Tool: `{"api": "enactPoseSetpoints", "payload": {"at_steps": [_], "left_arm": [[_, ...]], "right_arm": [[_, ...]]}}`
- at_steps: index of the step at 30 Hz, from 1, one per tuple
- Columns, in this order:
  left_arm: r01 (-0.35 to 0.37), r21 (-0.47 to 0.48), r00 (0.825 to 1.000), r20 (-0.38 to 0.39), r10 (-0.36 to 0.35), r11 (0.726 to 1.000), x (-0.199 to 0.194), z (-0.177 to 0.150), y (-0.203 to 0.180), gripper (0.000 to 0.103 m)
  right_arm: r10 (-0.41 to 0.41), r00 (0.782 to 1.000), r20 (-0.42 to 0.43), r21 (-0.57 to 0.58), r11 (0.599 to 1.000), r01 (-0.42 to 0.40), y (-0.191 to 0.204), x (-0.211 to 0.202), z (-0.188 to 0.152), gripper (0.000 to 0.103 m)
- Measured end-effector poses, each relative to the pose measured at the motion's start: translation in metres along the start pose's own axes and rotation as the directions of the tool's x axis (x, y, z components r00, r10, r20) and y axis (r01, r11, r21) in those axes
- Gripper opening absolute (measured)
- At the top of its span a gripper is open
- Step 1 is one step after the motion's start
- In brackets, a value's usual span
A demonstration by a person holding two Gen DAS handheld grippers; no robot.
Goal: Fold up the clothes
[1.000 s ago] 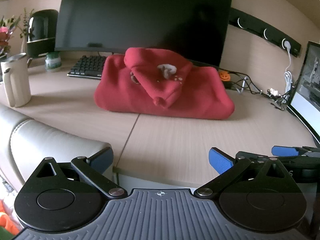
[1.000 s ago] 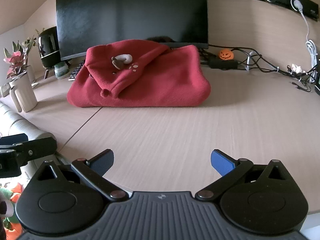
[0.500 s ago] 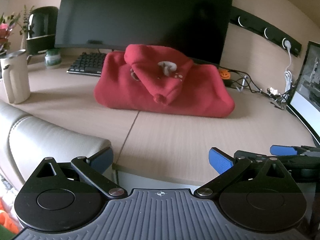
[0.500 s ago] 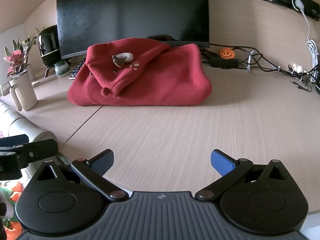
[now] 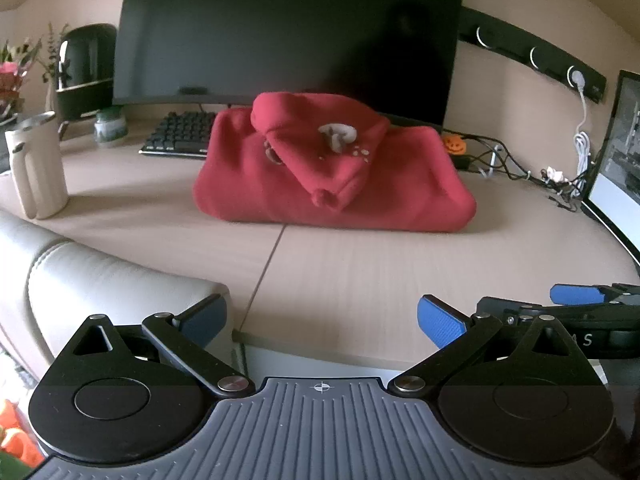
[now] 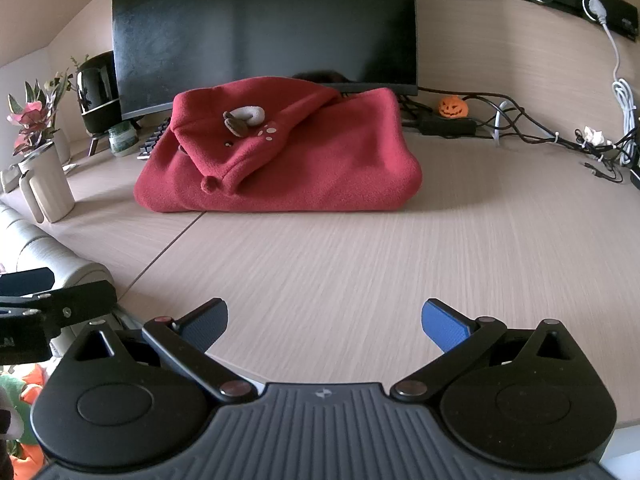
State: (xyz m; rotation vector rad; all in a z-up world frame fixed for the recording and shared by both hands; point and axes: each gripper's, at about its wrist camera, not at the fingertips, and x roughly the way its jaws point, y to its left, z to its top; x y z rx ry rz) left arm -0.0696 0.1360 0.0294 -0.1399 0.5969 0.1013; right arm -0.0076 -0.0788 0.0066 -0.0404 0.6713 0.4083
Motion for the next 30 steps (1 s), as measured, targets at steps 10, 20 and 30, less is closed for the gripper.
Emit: {"api": "enactPoseSetpoints", "payload": {"at_steps": [10,20,30], "left_arm": [[-0.018,0.001,1.0,-0.016,0.018,1.0,0.002,0.0,-0.003,0.103],[-0.012,-0.005,1.0,-0.017,0.012,1.0,0.005,0.001,-0.004,0.103],[-0.002,-0.008,1.0,-0.017,0.002,1.0,0.016,0.007,0.0,0.103]], "right_arm": [[0.004,1.0,-0.003,-0.002,1.0,-0.004,-0.002,0.001,-0.001,0.103],[0.013,1.0,-0.017,0.001,1.0,-0.013,-0.004,0.008,0.0,0.103],[0.003,0.999,-0.052,0.038,0.999,-0.001,-0.011,0.023,0.0,0.103]]}}
